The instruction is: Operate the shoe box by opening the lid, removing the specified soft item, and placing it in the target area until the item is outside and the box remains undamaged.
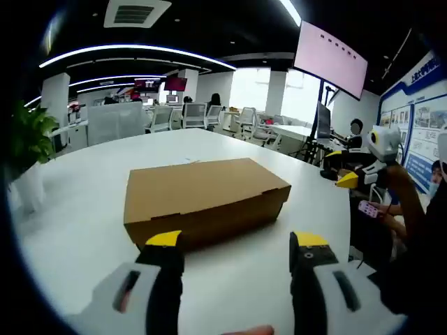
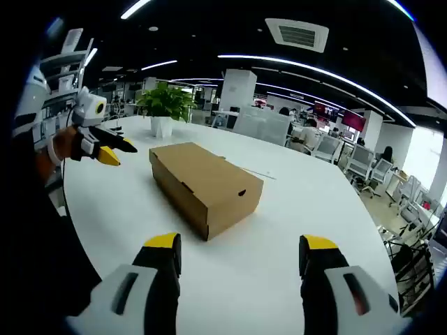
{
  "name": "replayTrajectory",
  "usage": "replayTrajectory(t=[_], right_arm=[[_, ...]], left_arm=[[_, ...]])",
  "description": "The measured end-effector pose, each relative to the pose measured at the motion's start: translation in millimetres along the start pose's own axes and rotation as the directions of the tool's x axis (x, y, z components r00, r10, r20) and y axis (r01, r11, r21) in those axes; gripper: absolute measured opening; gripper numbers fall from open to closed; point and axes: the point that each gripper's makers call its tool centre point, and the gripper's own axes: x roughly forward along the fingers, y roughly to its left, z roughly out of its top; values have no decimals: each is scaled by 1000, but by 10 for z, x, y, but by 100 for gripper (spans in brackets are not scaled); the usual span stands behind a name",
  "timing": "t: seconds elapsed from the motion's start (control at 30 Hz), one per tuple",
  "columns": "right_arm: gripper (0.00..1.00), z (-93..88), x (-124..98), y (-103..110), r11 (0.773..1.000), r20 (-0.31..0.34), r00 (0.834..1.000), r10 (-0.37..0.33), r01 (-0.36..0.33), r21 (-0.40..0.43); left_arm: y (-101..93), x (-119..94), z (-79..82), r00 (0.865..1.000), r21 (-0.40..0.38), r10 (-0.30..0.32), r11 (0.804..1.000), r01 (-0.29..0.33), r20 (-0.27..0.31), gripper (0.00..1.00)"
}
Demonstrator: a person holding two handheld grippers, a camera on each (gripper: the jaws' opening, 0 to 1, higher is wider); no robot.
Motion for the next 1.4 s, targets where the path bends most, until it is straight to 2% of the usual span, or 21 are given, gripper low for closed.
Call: replayTrajectory(t=[0.07,0.13,0.37,0.43,0.5,0.57,0.63,0.67,0.7,0.73,0.87,0.93,1.0,1.07,1.13,1.17,1.2,1.3,1.33,1.37,1.4], right_arm=[[69,13,1,-14,1000,3,1000,-9,9,14],[69,23,11,-21,999,7,1000,-13,12,33],[70,-7,133,-31,1000,1,1000,4,-4,31],[70,-19,199,-69,1000,2,1000,0,0,29],[70,-103,274,-47,997,-50,999,17,-14,71],[70,-71,327,-25,998,-23,999,42,-41,49],[70,-88,357,-73,998,-17,999,45,-44,53],[70,-116,376,-112,999,-30,999,33,-32,34],[70,-208,404,-163,1000,-88,996,12,-10,19],[70,-240,424,-156,1000,-116,993,13,-11,21],[71,-53,488,-21,998,-54,997,55,-55,-1],[72,-51,509,43,997,-63,995,75,-76,-6],[74,-63,506,60,997,-75,995,69,-72,-28],[78,-72,493,80,997,-84,994,74,-77,-27],[78,-83,485,100,996,-90,993,81,-84,-28],[78,-83,479,117,995,-91,992,85,-88,-36],[79,-80,477,119,996,-92,992,85,-89,-33],[77,-62,462,134,996,-86,992,91,-92,-5],[74,-59,450,124,996,-83,993,89,-89,-7],[73,-58,431,77,992,-90,994,65,-74,-101],[76,-71,421,45,992,-101,994,38,-49,-113]], left_arm=[[82,-5,-6,1000,-44,23,999,-23,1,66],[94,-13,-19,1000,-40,22,999,-22,2,65],[125,38,-172,998,-48,31,998,-33,-58,65],[136,22,-140,999,-46,31,998,-33,-39,66],[197,18,-97,999,-68,36,997,-36,-6,66],[283,36,-112,998,-101,61,993,-62,-17,62],[310,44,-84,997,-35,82,996,-83,-13,58],[287,45,-81,996,-31,86,996,-86,-14,59],[281,47,-80,996,-34,85,996,-85,-12,60],[281,51,-78,997,-36,83,996,-83,-9,62],[235,66,-91,998,-39,60,997,-60,-12,62],[197,53,-93,998,-8,53,999,-53,-18,61],[157,24,-37,999,-4,32,999,-32,12,61],[178,23,-19,998,-22,52,998,-51,23,58],[188,26,-32,998,-16,54,998,-53,21,59],[251,35,22,994,-69,85,994,-80,63,60],[265,34,12,995,-66,80,995,-76,61,62],[272,37,6,995,-29,78,997,-76,55,61],[265,42,23,995,9,79,997,-80,62,60],[236,50,39,996,58,68,996,-72,65,57],[232,47,62,994,49,75,996,-80,80,55]])
